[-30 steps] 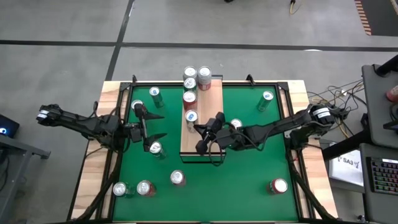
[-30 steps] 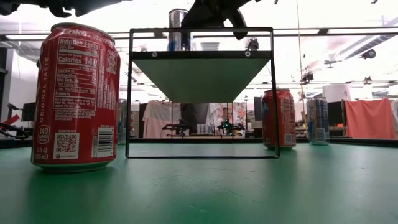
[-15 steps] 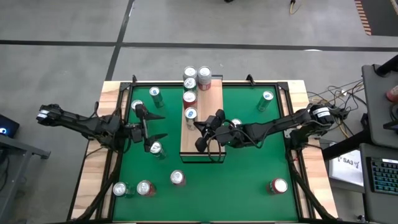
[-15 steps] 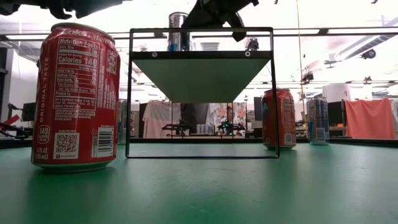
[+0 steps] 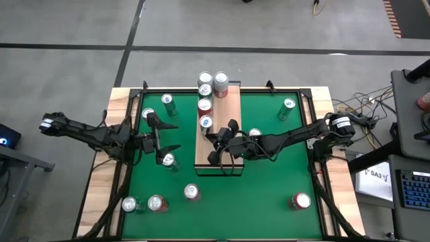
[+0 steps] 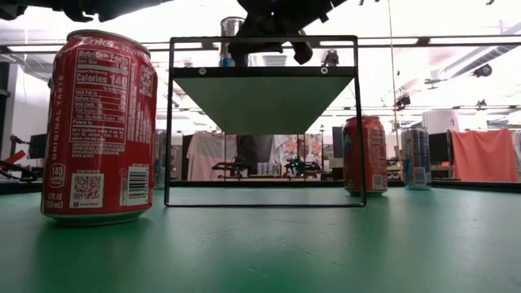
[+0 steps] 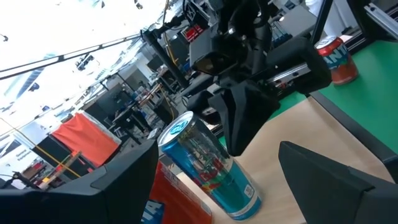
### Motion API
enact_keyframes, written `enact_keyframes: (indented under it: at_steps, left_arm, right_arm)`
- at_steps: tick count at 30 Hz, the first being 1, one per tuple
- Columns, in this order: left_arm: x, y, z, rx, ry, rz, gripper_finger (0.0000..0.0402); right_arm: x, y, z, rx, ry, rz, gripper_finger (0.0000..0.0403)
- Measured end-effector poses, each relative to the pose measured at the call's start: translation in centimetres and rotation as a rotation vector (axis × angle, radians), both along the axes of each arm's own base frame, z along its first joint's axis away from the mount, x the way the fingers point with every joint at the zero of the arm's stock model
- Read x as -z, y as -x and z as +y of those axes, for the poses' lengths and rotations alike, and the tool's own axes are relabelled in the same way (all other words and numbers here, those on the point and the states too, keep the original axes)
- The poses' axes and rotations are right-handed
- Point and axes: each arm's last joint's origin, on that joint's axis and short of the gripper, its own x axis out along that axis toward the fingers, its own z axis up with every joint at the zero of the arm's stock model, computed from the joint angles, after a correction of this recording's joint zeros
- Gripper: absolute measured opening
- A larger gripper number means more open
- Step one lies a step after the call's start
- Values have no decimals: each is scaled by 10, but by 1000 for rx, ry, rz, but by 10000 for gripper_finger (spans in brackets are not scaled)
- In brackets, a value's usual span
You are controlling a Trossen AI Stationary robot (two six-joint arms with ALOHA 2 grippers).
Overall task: Place canned beverage on shelf
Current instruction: Put the blue can on the shelf
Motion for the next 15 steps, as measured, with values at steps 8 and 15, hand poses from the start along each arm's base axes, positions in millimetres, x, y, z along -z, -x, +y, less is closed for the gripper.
enact_keyframes:
  at_steps: [8,15]
  left_arm:
    - [0,0,0,0,36,-5,318]
    - [1,0,0,0,63,1,318]
  right_arm:
    - [2,-2,-6,18,0,1,13]
    - [-9,12,5,-19,-27,38,13]
